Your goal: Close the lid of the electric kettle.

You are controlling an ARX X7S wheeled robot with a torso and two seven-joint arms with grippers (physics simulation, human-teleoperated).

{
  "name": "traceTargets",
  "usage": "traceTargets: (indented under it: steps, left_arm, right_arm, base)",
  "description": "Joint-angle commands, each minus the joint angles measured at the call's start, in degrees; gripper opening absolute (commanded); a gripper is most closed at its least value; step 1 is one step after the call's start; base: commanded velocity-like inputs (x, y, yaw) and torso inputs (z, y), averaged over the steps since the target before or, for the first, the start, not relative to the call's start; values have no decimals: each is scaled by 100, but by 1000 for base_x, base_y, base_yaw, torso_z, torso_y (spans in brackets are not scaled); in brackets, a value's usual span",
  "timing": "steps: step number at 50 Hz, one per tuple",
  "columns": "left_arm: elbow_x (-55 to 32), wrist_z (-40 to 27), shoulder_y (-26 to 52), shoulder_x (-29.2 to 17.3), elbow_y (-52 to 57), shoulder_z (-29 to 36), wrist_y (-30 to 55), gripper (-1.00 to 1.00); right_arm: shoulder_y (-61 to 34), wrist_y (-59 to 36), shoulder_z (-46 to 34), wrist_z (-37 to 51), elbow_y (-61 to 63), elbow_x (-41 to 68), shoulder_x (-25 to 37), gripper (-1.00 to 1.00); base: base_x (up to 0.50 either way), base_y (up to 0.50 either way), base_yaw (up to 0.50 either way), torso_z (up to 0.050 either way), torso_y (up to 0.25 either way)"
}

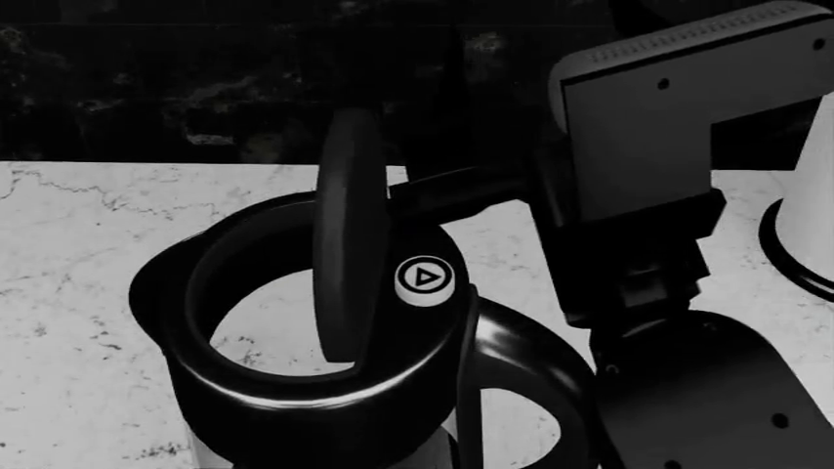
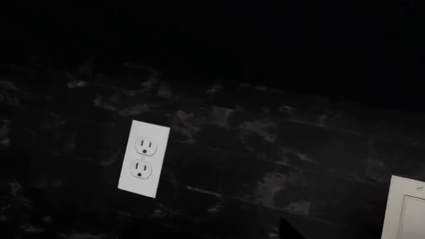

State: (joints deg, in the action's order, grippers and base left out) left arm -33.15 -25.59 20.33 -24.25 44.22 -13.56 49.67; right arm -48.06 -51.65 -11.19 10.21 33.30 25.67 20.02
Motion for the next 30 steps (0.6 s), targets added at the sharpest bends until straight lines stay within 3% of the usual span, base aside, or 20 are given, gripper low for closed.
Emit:
traceTargets:
  steps: [1, 30]
  left_arm:
    - [145, 19, -81, 51, -208, 76, -239, 100]
    - [272, -117, -265, 178, -279, 88, -507, 100]
  right_arm:
    - [114, 143, -171, -161, -130, 272, -181, 100]
    - [-19, 226, -594, -460, -134, 600, -449, 100]
  base:
    - [11, 3, 3, 0, 0]
    - [0, 2, 3, 0, 0]
